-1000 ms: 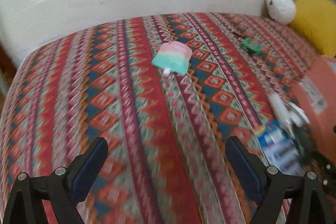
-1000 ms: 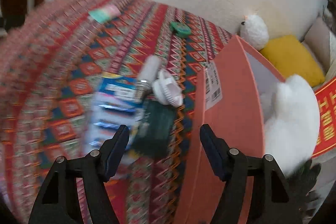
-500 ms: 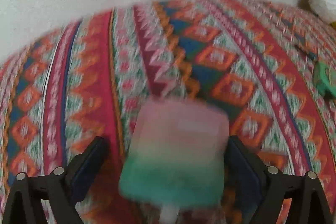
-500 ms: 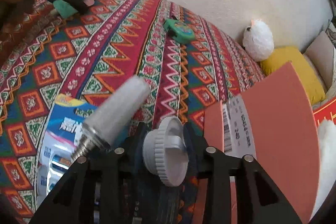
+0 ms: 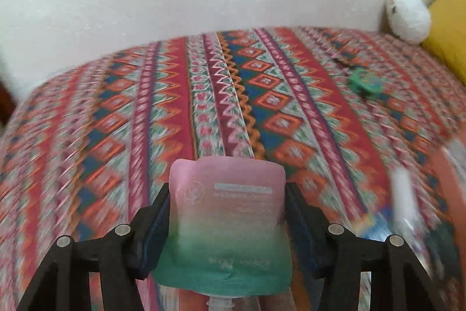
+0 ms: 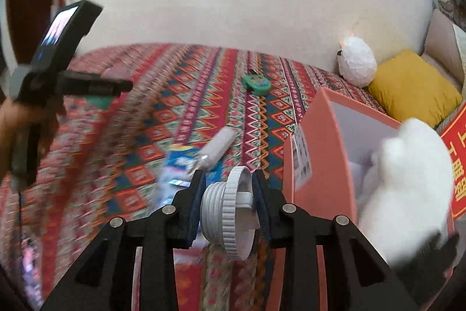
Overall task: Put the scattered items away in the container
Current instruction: 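Carry pouch and white cap into the pink container and release both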
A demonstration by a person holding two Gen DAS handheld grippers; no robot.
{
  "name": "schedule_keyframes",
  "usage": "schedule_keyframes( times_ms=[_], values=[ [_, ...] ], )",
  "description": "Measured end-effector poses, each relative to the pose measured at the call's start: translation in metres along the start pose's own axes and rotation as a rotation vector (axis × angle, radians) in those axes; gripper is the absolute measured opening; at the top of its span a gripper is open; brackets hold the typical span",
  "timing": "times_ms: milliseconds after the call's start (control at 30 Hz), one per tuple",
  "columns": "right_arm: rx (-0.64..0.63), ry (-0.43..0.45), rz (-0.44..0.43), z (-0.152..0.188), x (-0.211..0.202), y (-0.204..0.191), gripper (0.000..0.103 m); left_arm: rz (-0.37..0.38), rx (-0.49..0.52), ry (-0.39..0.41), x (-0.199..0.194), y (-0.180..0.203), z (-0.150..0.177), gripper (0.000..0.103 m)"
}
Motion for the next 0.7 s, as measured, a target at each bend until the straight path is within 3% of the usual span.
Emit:
schedule_keyframes(
  times_ms=[167, 367, 600, 700],
  values=[
    [-0.023, 0.056, -0.036, 0.03, -0.076, -0.028, 0.035, -0.036, -0.006, 0.089, -0.094, 0.009, 0.041, 0.062],
    [-0.034, 0.102, -0.071, 0.068, -0.148, -0.045, 0.035, -0.015, -0.014, 0.172, -0.187, 0.032, 0.078, 0.062],
    [-0.007, 0.164, -0.065, 0.104, -0.214, -0.038, 0.035, 0.032, 0.01, 0.217, -0.242, 0.069, 0.112, 0.062],
    [0.02, 0.183, -0.055, 0.119, -0.235, -0.025, 0.035, 0.105, 0.014, 0.204, -0.256, 0.093, 0.128, 0.062]
  ],
)
Point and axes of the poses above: each gripper's, at about its wrist camera, not at the fingertips, and x roughly the way its jaws point, y to its right, z to its underside, the point moved 10 cm from there along x, roughly the way its jaws point, and after that the axes turned 4 degrees about -y, right-handed, at the moved point
